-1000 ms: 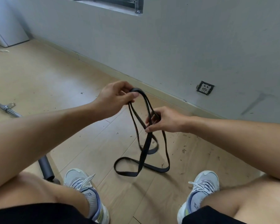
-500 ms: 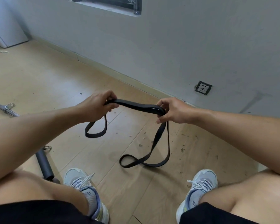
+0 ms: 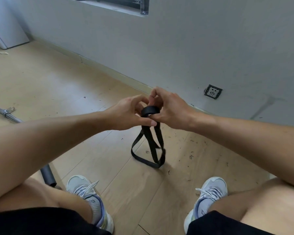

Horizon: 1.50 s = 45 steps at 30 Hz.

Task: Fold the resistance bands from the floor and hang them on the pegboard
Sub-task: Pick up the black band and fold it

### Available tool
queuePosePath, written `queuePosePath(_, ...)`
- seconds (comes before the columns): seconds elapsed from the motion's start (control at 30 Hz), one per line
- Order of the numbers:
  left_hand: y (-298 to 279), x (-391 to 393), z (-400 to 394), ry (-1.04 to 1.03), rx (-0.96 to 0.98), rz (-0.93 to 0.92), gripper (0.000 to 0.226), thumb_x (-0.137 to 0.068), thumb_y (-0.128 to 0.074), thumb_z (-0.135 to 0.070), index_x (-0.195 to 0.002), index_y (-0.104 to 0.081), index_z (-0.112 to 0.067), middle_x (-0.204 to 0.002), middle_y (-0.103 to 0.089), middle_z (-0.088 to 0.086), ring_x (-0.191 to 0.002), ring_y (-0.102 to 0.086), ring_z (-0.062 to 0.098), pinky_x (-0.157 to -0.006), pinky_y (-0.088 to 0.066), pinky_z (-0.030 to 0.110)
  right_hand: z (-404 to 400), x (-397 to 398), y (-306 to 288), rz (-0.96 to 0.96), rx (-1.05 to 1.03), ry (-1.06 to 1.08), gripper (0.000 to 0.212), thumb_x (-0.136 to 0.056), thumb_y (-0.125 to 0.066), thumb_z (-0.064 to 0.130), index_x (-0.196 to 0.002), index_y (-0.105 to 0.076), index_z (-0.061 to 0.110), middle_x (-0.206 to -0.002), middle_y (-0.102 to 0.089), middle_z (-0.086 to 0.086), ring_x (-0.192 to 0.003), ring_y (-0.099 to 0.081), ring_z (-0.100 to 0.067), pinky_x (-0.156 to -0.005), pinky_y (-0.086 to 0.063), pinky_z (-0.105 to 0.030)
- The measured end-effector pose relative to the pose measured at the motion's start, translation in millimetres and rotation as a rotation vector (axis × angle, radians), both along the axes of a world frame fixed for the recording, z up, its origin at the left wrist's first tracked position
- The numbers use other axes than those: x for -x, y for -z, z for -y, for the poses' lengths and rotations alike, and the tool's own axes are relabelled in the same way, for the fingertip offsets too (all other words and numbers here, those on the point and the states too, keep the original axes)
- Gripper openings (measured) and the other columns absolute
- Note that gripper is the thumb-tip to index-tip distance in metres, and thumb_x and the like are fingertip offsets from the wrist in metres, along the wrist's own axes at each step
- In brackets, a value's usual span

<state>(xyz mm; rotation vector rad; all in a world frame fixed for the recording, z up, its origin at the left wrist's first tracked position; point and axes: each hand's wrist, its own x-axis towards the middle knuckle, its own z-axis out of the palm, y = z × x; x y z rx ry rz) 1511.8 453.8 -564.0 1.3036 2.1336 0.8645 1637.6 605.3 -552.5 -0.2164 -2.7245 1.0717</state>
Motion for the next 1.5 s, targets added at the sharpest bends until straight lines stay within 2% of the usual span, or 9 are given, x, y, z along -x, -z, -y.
queuePosePath(0.2, -13, -7, -6, -0.044, 0.056, -0.27, 0.035, -0.08, -0.079, -0.049, -0.085, -0.07, -0.016, -0.066, -0.058, 0.003, -0.056, -0.046, 0.016, -0.047, -0.031, 0.016, -13, 0, 7, 0.133, 0.035, -0.025, 0.039, -0.08, -0.088, 0.016, -0.098, -0.054, 0.023, -0.081, -0.073, 0.001, -0.07, -0.068, -0.012, -0.071, -0.058, -0.033)
queuePosePath(0.37, -10, -13, -6, -0.092, -0.163, -0.176, 0.023, -0.085, -0.077, -0.039, -0.085, -0.069, -0.018, -0.081, -0.07, 0.009, -0.077, -0.062, 0.025, -0.064, -0.044, 0.029, -24, 1, 17, 0.243, 0.173, -0.063, 0.033, -0.08, -0.089, 0.012, -0.102, -0.065, 0.02, -0.09, -0.075, -0.004, -0.083, -0.073, -0.019, -0.079, -0.06, -0.035)
queuePosePath(0.57, -25, -9, -5, -0.225, -0.418, 0.048, 0.03, -0.088, -0.076, -0.034, -0.092, -0.065, -0.006, -0.081, -0.063, 0.022, -0.065, -0.061, 0.021, -0.063, -0.06, 0.023, -33, -2, 36, 0.32, 0.2, -0.09, 0.018, -0.082, -0.087, 0.01, -0.09, -0.072, 0.015, -0.09, -0.079, 0.0, -0.088, -0.077, -0.014, -0.088, -0.061, -0.035)
queuePosePath(0.67, -27, -6, -1, -0.283, -0.392, -0.015, 0.03, -0.091, -0.073, -0.037, -0.093, -0.064, -0.009, -0.073, -0.061, 0.009, -0.058, -0.061, 0.012, -0.054, -0.047, 0.013, -34, -2, 38, 0.33, 0.227, -0.064, 0.021, -0.084, -0.086, 0.011, -0.093, -0.069, 0.017, -0.096, -0.081, 0.005, -0.092, -0.077, -0.009, -0.09, -0.059, -0.032)
queuePosePath(0.87, -22, 4, 4, -0.384, -0.358, -0.07, 0.028, -0.091, -0.069, -0.046, -0.091, -0.068, -0.018, -0.068, -0.052, -0.005, -0.059, -0.045, 0.008, -0.058, -0.038, 0.023, -32, -1, 36, 0.259, 0.146, 0.067, 0.026, -0.082, -0.089, 0.032, -0.1, -0.07, 0.027, -0.092, -0.078, 0.008, -0.091, -0.073, -0.009, -0.088, -0.056, -0.034)
queuePosePath(0.97, -24, 4, 5, -0.375, -0.356, -0.056, 0.028, -0.092, -0.069, -0.044, -0.094, -0.069, -0.016, -0.071, -0.053, -0.004, -0.062, -0.047, 0.009, -0.06, -0.04, 0.022, -32, -3, 35, 0.263, 0.104, 0.097, 0.026, -0.081, -0.088, 0.04, -0.1, -0.075, 0.03, -0.088, -0.074, 0.014, -0.089, -0.069, -0.004, -0.08, -0.05, -0.027)
queuePosePath(1.1, -27, -3, 4, -0.319, -0.38, -0.04, 0.025, -0.091, -0.072, -0.04, -0.094, -0.069, -0.016, -0.069, -0.054, -0.005, -0.058, -0.045, 0.007, -0.055, -0.037, 0.014, -34, -2, 37, 0.163, 0.067, 0.201, 0.023, -0.081, -0.088, 0.038, -0.1, -0.082, 0.027, -0.095, -0.077, 0.014, -0.093, -0.072, -0.007, -0.091, -0.057, -0.033)
queuePosePath(1.3, -27, -6, 1, -0.299, -0.396, -0.018, 0.023, -0.09, -0.073, -0.039, -0.092, -0.066, -0.017, -0.071, -0.054, 0.001, -0.062, -0.049, 0.012, -0.06, -0.042, 0.025, -44, 0, 40, 0.186, -0.107, 0.342, 0.019, -0.085, -0.078, 0.055, -0.093, -0.082, 0.038, -0.095, -0.079, 0.015, -0.093, -0.071, -0.012, -0.089, -0.059, -0.04)
queuePosePath(1.5, -31, -10, -1, -0.296, -0.431, 0.017, 0.025, -0.096, -0.067, -0.035, -0.1, -0.06, -0.011, -0.079, -0.069, 0.003, -0.065, -0.064, 0.01, -0.061, -0.049, 0.02, -39, 2, 37, 0.138, -0.151, 0.321, 0.032, -0.091, -0.071, 0.053, -0.088, -0.075, 0.021, -0.085, -0.075, 0.002, -0.085, -0.07, -0.021, -0.08, -0.057, -0.04)
